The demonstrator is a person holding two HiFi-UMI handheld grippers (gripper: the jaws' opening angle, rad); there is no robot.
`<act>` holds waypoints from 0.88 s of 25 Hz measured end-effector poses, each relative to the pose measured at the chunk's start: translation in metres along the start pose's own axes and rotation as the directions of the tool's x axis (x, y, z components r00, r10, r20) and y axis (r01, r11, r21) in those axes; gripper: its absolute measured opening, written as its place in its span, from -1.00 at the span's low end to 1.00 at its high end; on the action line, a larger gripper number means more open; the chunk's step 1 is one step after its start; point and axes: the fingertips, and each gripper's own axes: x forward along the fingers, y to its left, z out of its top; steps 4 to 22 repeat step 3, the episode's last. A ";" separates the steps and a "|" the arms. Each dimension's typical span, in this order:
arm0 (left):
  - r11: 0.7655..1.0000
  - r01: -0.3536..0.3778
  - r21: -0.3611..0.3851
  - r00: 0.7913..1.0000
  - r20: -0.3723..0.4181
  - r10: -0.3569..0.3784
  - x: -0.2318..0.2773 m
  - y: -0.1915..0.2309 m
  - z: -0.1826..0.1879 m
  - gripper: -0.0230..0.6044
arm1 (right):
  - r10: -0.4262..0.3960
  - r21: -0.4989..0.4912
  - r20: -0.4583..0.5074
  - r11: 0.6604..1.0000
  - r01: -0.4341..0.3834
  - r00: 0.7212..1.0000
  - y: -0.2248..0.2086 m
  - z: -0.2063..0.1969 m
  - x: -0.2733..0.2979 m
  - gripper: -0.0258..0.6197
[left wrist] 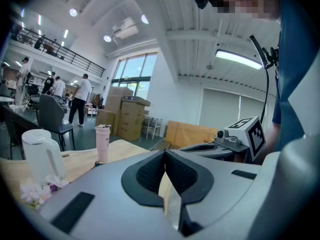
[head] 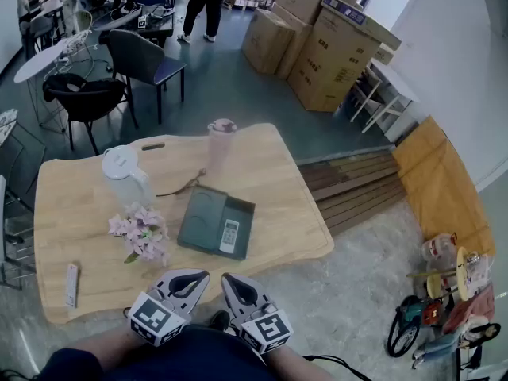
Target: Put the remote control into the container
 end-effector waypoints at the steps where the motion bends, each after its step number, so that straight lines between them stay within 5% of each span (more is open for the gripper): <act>1: 1.000 0.000 0.000 1.000 0.000 0.000 0.000 -0.001 0.000 -0.89 | 0.001 -0.002 0.001 1.000 -0.001 1.000 0.000 0.000 -0.001 -0.87; 22: 1.000 0.000 0.000 1.000 -0.001 0.000 0.000 -0.002 0.000 -0.89 | 0.001 -0.003 0.001 1.000 -0.001 1.000 0.001 0.000 -0.002 -0.87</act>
